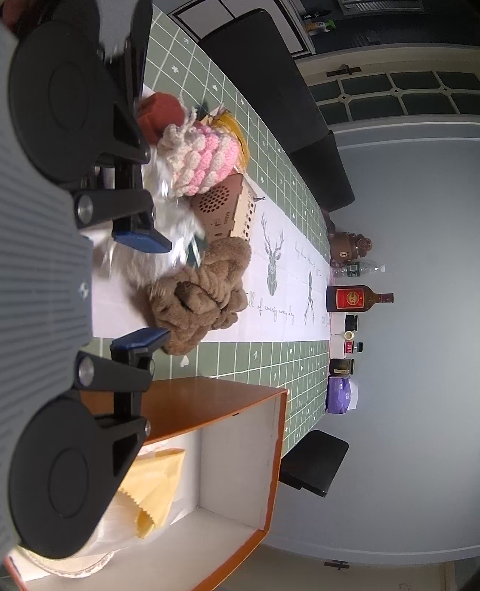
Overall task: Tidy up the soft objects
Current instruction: 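Grasp the plastic-wrapped white bundle with the left tool while the right tool grasps the brown towel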
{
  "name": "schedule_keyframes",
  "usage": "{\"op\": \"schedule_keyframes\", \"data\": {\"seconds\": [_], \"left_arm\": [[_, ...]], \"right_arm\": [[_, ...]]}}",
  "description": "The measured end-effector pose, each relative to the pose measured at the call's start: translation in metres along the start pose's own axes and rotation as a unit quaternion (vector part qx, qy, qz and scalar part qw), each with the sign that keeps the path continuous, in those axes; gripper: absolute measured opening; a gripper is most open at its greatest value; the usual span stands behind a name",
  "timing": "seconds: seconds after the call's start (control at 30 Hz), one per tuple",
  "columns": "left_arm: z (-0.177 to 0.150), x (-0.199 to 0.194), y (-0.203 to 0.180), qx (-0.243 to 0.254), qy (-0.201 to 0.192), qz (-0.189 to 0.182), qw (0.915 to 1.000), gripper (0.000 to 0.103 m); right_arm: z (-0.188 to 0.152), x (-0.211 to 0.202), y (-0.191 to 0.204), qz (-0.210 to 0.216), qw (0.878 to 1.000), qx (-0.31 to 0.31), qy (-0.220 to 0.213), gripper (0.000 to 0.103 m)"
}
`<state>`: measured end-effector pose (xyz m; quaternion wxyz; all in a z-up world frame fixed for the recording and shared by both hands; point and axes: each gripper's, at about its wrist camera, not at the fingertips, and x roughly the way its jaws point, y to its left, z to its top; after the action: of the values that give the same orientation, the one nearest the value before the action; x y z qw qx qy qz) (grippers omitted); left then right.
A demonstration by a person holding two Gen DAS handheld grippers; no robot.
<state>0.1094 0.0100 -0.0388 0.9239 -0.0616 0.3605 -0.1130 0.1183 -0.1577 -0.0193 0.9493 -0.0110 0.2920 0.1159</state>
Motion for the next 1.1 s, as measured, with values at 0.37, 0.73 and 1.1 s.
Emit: {"op": "schedule_keyframes", "data": {"seconds": [0.37, 0.73, 1.1], "left_arm": [[0.01, 0.005, 0.018, -0.013, 0.052, 0.048, 0.9974, 0.038], [0.017, 0.018, 0.026, 0.012, 0.128, 0.039, 0.9909, 0.055], [0.025, 0.028, 0.013, 0.077, 0.176, 0.051, 0.98, 0.043]], "right_arm": [[0.027, 0.083, 0.013, -0.004, 0.998, 0.003, 0.069, 0.064], [0.026, 0.122, 0.012, -0.014, 0.995, -0.004, 0.104, 0.066], [0.026, 0.119, 0.014, -0.013, 0.994, -0.029, 0.105, 0.027]]}}
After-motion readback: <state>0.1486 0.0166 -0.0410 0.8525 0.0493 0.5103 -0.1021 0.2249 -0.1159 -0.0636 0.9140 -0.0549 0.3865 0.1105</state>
